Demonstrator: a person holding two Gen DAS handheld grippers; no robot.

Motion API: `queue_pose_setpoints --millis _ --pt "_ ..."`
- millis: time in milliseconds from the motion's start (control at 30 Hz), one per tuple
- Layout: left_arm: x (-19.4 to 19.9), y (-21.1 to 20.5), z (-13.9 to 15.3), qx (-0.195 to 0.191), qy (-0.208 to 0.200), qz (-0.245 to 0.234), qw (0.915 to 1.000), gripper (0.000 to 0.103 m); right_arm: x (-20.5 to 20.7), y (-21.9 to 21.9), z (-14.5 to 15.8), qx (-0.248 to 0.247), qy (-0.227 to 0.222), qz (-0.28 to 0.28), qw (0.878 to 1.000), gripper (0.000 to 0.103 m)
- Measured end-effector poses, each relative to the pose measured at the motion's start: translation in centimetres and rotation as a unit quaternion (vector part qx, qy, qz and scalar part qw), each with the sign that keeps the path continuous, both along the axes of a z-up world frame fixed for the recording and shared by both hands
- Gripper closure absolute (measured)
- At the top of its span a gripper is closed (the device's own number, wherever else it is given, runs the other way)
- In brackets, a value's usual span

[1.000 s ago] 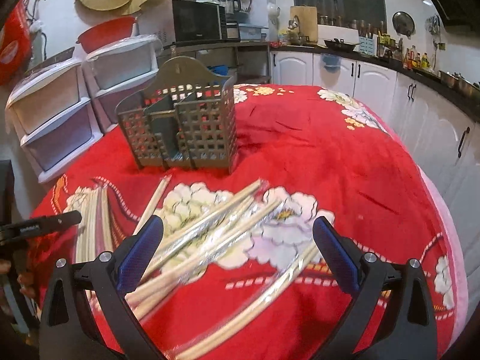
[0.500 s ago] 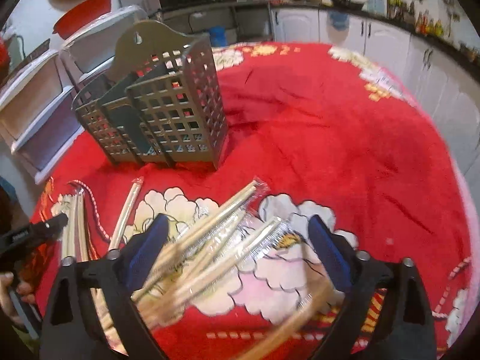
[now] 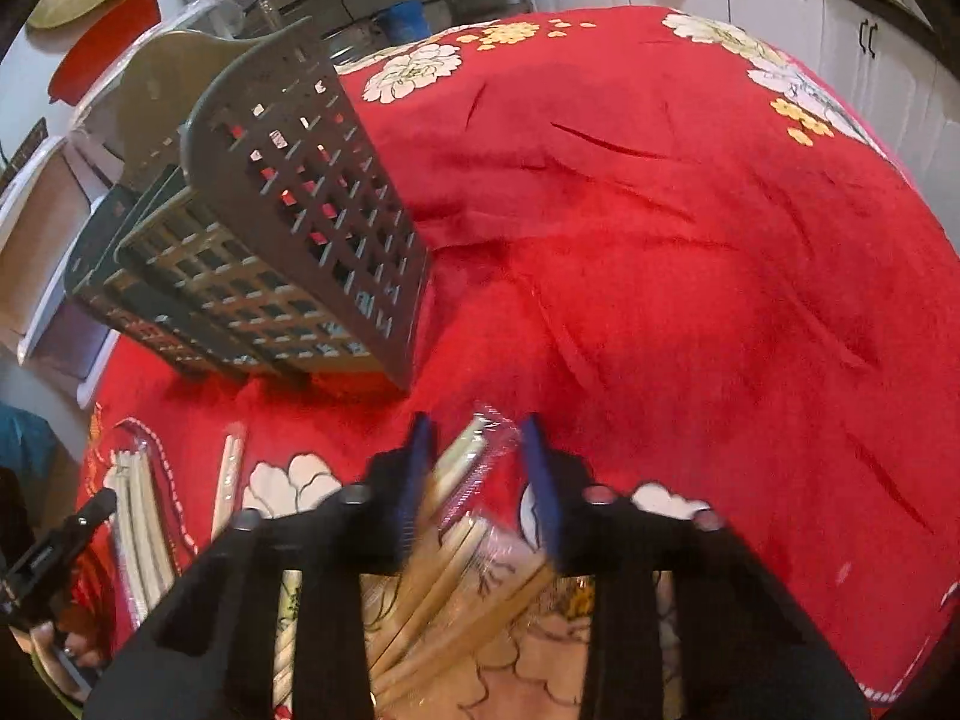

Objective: Organize utensils
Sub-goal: 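Grasp a wooden chopstick with the right tool while the left tool grasps another chopstick, then lift both held chopsticks upright and carry them over the grey mesh caddy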

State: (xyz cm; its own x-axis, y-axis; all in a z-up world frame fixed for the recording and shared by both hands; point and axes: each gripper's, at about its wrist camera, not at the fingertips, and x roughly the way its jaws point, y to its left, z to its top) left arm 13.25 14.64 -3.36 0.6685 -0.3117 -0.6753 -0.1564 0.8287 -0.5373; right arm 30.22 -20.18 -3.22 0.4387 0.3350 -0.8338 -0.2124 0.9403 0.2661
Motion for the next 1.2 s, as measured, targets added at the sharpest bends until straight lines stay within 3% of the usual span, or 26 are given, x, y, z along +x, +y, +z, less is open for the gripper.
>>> queue_pose_setpoints --millis 67,167,333,667,1200 --pt "-0.1 0.2 0.0 -0.002 -0.001 -0.001 1.0000 0.103 0.1 0.0 0.1 0.010 -0.002 0.004 1.000 0.093" --pt "-0.2 0.4 0.3 -0.002 -0.005 0.003 1.0000 0.103 -0.2 0.1 0.6 0.027 -0.013 0.012 0.999 0.096" --pt "-0.3 0.2 2.1 0.013 -0.027 -0.002 0.9995 0.103 -1.3 0.4 2.6 0.058 -0.040 0.033 0.997 0.096" --pt "0.6 -1.9 8.5 0.044 -0.099 -0.034 0.9935 0.103 -4.4 0.9 9.1 0.099 -0.118 0.083 0.985 0.098" --pt "1.9 -5.5 16.2 0.074 -0.177 -0.072 0.9789 0.103 -8.1 0.0 17.8 0.116 -0.255 0.102 0.955 0.098"
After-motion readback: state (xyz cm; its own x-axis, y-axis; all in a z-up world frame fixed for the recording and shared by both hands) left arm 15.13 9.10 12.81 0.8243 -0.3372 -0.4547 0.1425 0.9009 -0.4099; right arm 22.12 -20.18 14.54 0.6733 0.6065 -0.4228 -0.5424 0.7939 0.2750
